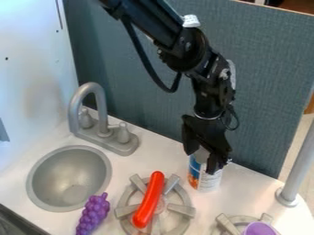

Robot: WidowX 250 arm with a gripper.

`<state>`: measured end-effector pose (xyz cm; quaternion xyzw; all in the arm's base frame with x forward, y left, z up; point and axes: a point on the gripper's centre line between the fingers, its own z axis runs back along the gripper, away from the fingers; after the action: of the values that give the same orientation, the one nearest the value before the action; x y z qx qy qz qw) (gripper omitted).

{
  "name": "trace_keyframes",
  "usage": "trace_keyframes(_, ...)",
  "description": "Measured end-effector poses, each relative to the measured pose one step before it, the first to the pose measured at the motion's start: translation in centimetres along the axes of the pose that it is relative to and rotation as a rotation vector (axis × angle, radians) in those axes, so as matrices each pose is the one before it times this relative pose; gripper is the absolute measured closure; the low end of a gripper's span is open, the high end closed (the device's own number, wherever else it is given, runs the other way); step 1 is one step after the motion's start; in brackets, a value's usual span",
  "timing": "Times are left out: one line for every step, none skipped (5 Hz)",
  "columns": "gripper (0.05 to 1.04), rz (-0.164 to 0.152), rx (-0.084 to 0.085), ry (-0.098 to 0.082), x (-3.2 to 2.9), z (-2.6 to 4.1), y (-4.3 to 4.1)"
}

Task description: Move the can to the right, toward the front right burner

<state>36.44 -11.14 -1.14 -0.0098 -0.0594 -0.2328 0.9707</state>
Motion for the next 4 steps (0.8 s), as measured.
trace_keyframes(0.080,0.0006,-0.0076,0.0423,-0.892,-1.422,-0.142)
trace_keyframes(0.080,0.0107,-0.0278,0.0061,-0.571,-0.274,0.146)
trace_keyframes(0.080,0.0453,0.0006,-0.0364,0.794,0.582,1.515)
trace_keyframes(0.080,0.0727,0.0700,0.0052,1.194,1.484,1.622)
